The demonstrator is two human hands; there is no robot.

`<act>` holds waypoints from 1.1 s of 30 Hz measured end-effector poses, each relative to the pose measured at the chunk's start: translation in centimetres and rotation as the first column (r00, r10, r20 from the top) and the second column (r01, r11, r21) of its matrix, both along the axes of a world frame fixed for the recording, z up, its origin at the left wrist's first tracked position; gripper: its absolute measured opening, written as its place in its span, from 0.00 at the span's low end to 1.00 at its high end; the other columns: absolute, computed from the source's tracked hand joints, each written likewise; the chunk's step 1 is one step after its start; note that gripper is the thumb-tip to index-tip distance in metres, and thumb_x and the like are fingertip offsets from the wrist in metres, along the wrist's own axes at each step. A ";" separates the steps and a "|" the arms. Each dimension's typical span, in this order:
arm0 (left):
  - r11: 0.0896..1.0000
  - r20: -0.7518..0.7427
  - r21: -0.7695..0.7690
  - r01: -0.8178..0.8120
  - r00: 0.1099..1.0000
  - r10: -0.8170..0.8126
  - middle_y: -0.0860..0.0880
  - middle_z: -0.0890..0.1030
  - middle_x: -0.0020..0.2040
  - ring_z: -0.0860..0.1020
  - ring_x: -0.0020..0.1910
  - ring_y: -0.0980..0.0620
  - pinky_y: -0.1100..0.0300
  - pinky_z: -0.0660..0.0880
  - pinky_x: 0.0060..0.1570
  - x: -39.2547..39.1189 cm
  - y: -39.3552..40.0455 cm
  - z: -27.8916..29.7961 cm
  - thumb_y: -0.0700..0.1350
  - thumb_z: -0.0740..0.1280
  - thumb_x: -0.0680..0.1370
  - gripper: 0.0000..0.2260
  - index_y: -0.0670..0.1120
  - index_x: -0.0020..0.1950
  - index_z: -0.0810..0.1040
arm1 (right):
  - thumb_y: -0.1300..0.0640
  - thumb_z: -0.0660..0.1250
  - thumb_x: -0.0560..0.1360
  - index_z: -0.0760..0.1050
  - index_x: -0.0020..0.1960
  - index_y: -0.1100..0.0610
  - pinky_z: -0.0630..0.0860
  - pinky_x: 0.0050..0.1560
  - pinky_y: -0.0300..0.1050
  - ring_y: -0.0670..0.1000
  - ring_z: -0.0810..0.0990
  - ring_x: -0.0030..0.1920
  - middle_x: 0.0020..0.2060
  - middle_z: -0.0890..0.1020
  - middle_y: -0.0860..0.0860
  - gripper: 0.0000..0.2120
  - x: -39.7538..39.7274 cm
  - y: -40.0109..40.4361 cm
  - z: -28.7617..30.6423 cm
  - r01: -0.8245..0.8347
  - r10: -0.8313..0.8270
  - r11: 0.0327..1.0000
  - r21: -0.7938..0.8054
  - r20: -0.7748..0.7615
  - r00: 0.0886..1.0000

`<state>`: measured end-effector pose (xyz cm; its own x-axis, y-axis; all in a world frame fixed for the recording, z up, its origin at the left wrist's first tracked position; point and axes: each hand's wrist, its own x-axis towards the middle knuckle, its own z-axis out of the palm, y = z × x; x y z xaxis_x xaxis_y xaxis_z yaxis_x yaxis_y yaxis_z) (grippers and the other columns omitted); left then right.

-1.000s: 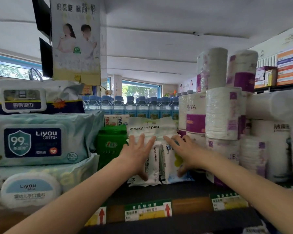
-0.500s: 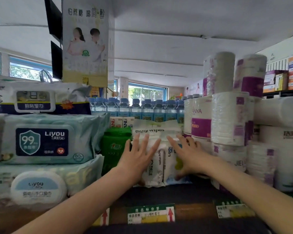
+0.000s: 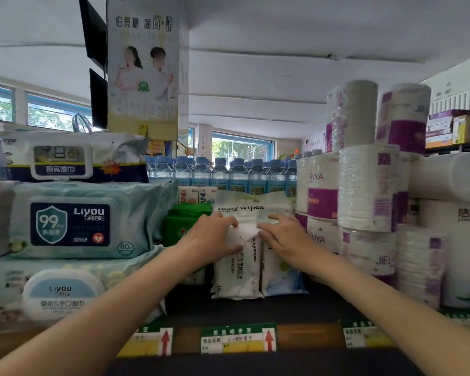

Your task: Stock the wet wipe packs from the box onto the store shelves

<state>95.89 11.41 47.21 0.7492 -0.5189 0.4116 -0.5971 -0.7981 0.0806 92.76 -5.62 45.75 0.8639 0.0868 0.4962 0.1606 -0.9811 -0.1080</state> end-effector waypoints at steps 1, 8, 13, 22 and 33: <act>1.000 -0.012 -0.027 0.008 1.000 -0.009 0.49 0.71 0.67 0.69 0.65 0.49 0.54 0.69 0.64 0.2 -0.1 0.4 0.54 0.67 0.74 0.23 0.51 0.68 0.69 | 0.49 0.50 0.81 0.71 0.66 0.54 0.54 0.72 0.51 0.57 0.58 0.72 0.70 0.64 0.56 0.19 0.2 0.2 0.0 0.012 -0.011 0.999 -0.031 0.004 1.000; 0.998 0.013 -0.040 -0.051 0.999 0.051 0.49 0.76 0.61 0.75 0.57 0.49 0.53 0.75 0.56 0.6 -1.1 0.6 0.49 0.68 0.75 0.16 0.49 0.60 0.71 | 0.48 0.53 0.81 0.73 0.62 0.56 0.60 0.69 0.46 0.53 0.63 0.68 0.67 0.68 0.54 0.18 0.0 0.3 0.6 -0.003 0.023 0.991 -0.133 0.144 0.989; 0.993 0.148 -0.013 -0.120 0.982 0.121 0.47 0.75 0.60 0.75 0.57 0.45 0.47 0.73 0.60 -0.2 -1.4 0.5 0.51 0.69 0.73 0.22 0.47 0.62 0.64 | 0.57 0.59 0.79 0.69 0.66 0.57 0.72 0.47 0.37 0.48 0.74 0.48 0.60 0.68 0.53 0.15 -1.5 -1.1 1.6 0.014 -0.005 0.999 -0.050 0.183 0.983; 0.987 0.062 -0.154 0.044 0.997 -0.035 0.50 0.78 0.58 0.76 0.56 0.52 0.57 0.75 0.57 0.4 -3.9 0.1 0.46 0.65 0.77 0.11 0.49 0.59 0.76 | 0.51 0.72 0.70 0.53 0.72 0.52 0.75 0.58 0.54 0.59 0.69 0.64 0.70 0.53 0.57 0.39 -1.3 -0.6 -0.4 0.113 -0.145 0.967 -0.228 -0.128 0.981; 0.984 0.037 -0.177 0.018 0.999 -0.011 0.47 0.73 0.60 0.71 0.59 0.48 0.54 0.73 0.59 -0.2 -3.3 -0.3 0.49 0.65 0.77 0.10 0.49 0.57 0.73 | 0.60 0.69 0.72 0.50 0.74 0.53 0.75 0.58 0.54 0.63 0.65 0.66 0.71 0.50 0.60 0.38 -1.5 -0.8 -1.2 0.182 -0.217 0.929 -0.322 -0.075 0.973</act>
